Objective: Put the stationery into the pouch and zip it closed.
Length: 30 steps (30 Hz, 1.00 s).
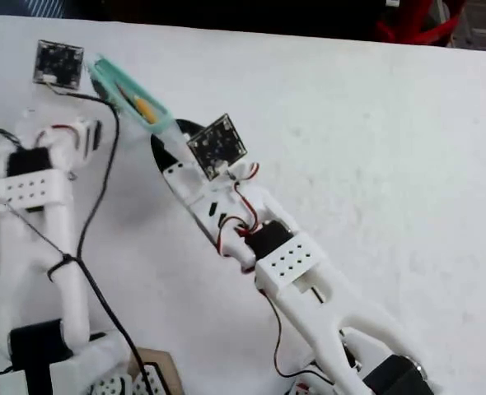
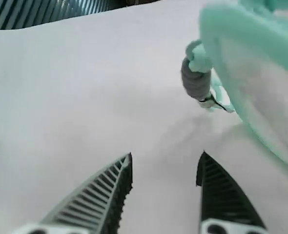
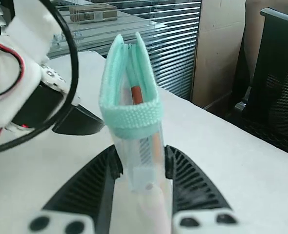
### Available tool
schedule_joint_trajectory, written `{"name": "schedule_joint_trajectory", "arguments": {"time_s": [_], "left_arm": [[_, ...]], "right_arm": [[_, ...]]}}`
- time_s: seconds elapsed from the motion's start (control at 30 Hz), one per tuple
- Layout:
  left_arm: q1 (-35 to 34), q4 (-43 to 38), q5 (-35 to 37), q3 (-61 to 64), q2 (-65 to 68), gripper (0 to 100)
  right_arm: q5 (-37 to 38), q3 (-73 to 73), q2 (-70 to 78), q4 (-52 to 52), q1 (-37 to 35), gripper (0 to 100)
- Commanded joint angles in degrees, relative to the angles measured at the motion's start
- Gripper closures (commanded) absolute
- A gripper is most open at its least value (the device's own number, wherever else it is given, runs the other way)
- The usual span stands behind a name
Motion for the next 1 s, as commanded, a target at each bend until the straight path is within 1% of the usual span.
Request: {"name": "schedule_joint_trajectory", "arguments": {"time_s": [0.0,0.17,0.2,0.27,0.37,0.5,0.6,0.77,0.83,0.97], "left_arm": [[2.15,-7.38,7.21,2.46,-0.13,78],[2.51,-9.32,12.57,4.75,-2.24,78],[2.95,-9.58,14.33,4.92,-2.51,78],[3.38,-13.01,18.73,5.45,-2.51,78],[3.21,-22.95,22.77,8.88,-2.51,78],[4.18,-37.80,22.68,16.53,-2.42,78],[5.93,-44.31,22.68,20.57,-2.42,78],[6.46,-46.77,22.68,20.66,-1.36,78],[6.20,-46.68,22.68,18.11,1.89,78],[4.53,-46.68,22.86,10.11,12.53,78]], "right_arm": [[-0.88,0.53,0.13,1.01,0.57,97.9],[-0.88,0.53,0.31,1.01,0.66,97.9],[-0.88,0.53,0.40,1.01,0.57,97.9],[-0.88,0.44,0.48,1.01,0.57,97.9],[-0.88,0.53,0.22,1.19,0.57,97.9],[-0.88,0.53,0.22,1.36,0.57,97.9],[-0.88,0.53,0.22,1.36,0.57,97.9],[-0.88,0.53,0.13,1.36,0.57,97.9],[-0.88,0.53,0.13,1.36,0.57,97.9],[-0.88,0.26,0.13,2.95,0.48,97.9]]}}
